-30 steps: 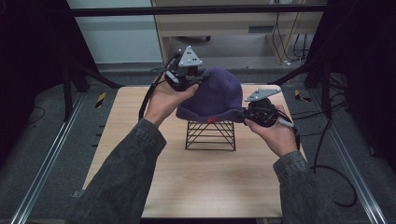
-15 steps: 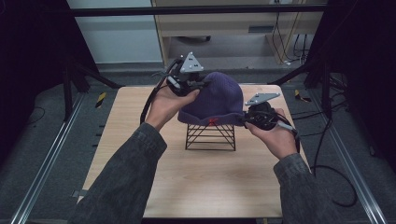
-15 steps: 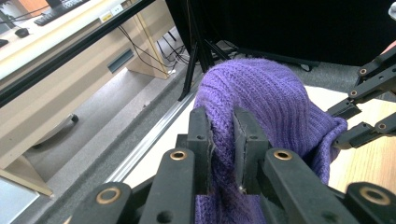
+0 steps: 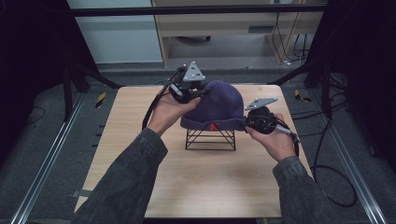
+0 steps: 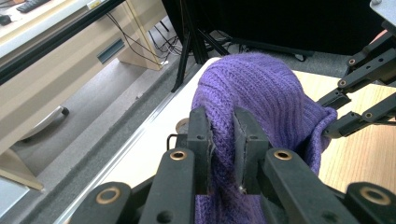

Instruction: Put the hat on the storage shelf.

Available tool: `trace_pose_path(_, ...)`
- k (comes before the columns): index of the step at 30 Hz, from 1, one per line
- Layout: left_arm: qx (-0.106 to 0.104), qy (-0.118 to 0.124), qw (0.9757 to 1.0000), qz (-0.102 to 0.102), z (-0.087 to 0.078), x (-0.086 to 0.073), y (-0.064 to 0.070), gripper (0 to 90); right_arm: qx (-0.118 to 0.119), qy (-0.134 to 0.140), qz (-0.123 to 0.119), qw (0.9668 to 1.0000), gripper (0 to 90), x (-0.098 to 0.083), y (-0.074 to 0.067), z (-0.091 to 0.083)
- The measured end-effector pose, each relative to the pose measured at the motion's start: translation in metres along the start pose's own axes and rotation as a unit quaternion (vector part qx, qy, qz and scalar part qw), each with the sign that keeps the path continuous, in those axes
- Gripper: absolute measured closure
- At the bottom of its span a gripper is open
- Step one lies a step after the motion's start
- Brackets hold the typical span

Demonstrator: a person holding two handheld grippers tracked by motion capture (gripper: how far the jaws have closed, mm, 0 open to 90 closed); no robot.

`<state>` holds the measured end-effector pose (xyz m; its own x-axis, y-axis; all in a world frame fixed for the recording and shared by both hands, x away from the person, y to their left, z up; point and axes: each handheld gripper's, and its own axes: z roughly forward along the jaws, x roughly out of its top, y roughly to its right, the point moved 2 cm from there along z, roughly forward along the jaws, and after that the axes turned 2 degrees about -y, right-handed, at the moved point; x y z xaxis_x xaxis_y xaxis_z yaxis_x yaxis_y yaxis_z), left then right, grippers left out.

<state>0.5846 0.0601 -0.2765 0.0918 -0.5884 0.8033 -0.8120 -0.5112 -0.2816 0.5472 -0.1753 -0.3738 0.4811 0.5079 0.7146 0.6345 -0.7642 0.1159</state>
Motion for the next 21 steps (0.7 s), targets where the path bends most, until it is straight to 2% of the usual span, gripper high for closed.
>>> trace_pose_path(8,-0.005,-0.007,1.0,0.002,0.004,-0.008,0.004,78.4,0.005,-0.007,0.009,0.9999,70.2,-0.008,-0.001,0.007)
trace_pose_path(11,-0.004,-0.01,0.9999,0.002,0.007,-0.011,0.005,78.3,0.004,-0.013,0.002,0.9999,70.1,-0.01,-0.002,0.011)
trace_pose_path(21,-0.01,-0.019,0.9998,0.0,0.01,-0.021,0.008,78.3,0.009,-0.019,0.009,0.9997,69.9,-0.017,-0.005,0.021)
